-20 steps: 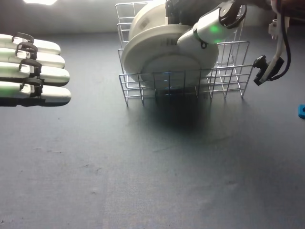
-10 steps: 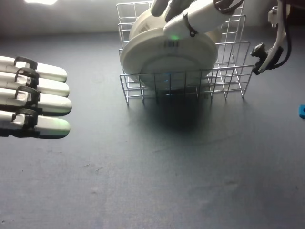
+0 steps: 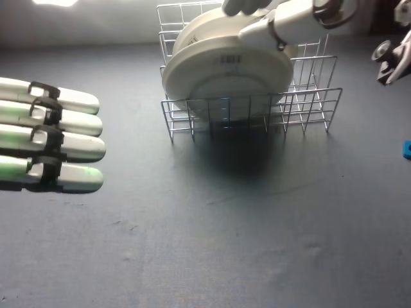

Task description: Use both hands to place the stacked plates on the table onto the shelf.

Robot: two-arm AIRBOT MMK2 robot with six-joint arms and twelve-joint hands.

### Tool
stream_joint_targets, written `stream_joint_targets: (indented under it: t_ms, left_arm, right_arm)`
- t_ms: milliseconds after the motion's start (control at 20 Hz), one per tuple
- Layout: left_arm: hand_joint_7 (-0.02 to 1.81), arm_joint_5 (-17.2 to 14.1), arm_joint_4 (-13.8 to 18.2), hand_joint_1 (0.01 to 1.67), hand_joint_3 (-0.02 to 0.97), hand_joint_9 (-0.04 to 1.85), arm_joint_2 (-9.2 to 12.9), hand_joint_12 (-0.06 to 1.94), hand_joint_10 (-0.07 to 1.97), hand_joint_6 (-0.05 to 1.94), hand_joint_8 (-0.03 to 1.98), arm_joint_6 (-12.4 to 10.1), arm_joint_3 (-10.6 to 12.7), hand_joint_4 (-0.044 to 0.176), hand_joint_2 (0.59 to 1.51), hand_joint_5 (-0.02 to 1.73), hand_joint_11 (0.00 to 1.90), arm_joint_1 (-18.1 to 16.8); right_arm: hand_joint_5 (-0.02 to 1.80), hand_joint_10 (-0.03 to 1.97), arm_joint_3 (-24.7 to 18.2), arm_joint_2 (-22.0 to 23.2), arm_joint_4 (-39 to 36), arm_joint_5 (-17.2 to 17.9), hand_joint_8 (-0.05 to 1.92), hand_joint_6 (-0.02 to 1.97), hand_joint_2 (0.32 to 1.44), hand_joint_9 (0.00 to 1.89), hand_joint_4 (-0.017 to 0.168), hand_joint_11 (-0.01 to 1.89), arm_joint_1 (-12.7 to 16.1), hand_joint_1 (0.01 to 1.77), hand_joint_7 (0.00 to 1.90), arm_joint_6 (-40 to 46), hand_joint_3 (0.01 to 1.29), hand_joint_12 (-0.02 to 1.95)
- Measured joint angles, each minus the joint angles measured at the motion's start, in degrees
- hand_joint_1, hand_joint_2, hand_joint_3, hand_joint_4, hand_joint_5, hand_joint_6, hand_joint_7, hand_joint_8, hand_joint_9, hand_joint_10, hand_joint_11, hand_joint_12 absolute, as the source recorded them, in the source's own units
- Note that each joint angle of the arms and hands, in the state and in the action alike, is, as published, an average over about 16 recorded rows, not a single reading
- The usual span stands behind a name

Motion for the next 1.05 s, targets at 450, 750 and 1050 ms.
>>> stream_joint_targets:
  t_ms: [450, 750, 1050]
  left_arm:
    - [0.62, -0.48, 0.93, 0.1, 0.014, 0.58, -0.52, 0.83, 0.57, 0.52, 0.56, 0.23, 0.62, 0.023, 1.153, 0.59, 0.45, -0.31]
    - [1.24, -1.06, 1.05, 0.33, 0.007, 1.22, -0.81, 1.54, 1.27, 1.21, 1.26, 0.19, 1.22, 0.085, 1.23, 1.14, 1.1, -0.52]
    - [1.64, -1.36, 1.04, 0.51, 0.002, 1.67, -0.86, 1.91, 1.88, 1.85, 1.87, 0.23, 1.47, 0.137, 1.277, 1.53, 1.66, -0.54]
  right_arm:
    - [0.96, 0.7, -14.16, 10.05, -11.79, 3.56, 0.59, 0.72, 1.14, 1.06, 0.015, 0.79, -3.19, 0.57, 1.11, -0.04, 0.01, 1.47]
    - [1.21, 1.36, -21.24, 17.05, -14.04, 2.75, 1.28, 1.37, 1.19, 1.35, 0.076, 1.27, -5.15, 0.51, 1.35, 0.01, 0.01, 1.74]
    - [1.44, 1.89, -24.41, 20.88, -14.7, 1.99, 1.86, 1.88, 1.23, 1.6, 0.122, 1.69, -5.99, 0.56, 1.54, 0.07, 0.01, 1.91]
